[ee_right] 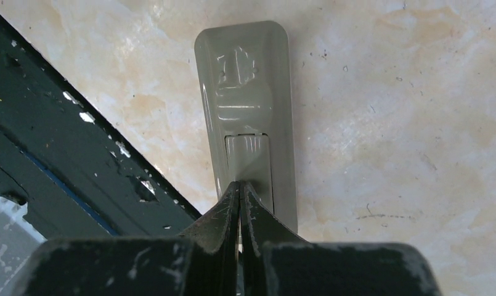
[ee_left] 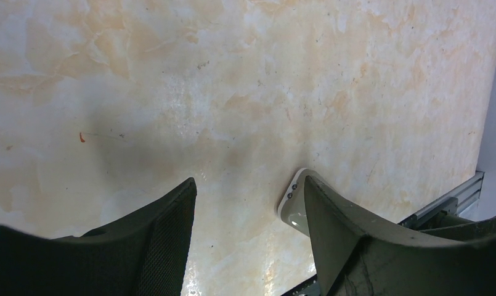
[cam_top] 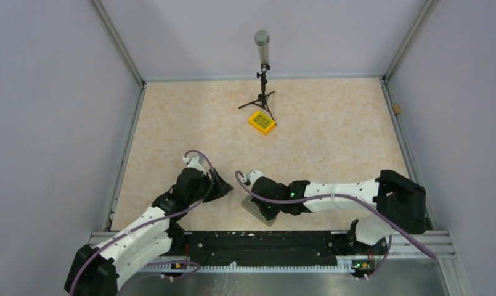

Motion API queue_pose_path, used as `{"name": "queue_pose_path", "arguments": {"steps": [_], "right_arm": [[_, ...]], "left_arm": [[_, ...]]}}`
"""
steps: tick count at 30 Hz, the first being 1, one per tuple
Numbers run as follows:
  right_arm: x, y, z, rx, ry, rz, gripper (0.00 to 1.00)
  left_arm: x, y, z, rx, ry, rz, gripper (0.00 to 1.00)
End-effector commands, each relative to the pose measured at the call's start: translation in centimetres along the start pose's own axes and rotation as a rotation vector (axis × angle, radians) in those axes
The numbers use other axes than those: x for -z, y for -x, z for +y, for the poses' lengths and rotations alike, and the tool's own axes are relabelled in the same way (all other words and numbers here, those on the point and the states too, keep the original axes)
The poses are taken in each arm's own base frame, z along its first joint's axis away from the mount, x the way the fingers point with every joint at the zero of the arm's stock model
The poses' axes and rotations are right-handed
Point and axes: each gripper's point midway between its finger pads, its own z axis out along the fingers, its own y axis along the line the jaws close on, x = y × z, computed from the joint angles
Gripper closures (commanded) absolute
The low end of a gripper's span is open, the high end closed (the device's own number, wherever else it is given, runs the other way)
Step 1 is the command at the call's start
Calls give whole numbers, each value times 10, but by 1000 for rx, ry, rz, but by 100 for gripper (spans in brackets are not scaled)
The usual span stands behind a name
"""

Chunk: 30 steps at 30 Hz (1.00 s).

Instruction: Load the batteries into the remote control

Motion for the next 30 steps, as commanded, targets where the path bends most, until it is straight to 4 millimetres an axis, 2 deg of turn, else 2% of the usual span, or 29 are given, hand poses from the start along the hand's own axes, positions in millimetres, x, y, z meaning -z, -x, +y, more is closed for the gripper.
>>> {"name": "queue_pose_path", "arguments": {"steps": [1,7,12,19,23,26,30], "right_arm": [[-9,-8,-6,-16,-13,35,100],[-3,1,-5,-19,-19,11,100],[19,22,-5,-34,-21,-69,100],[42,29,-7,-50,-21,-116,100],[36,21,-5,-62,-1,-99,100],[20,2,-4,-72,21,-51,100],[-9,-33,-9,-84,8,52,100]], "left_arm": [[0,4,-5,-5,-35,-21,34],[1,4,-6,-6,-40,-22,34],[2,4,-7,-8,-43,-21,34],[3,5,-8,-9,-45,-26,34],[3,6,-8,-7,-45,-27,34],[3,6,-9,-6,-45,-26,34],[2,5,-8,-4,-44,-23,34]]}}
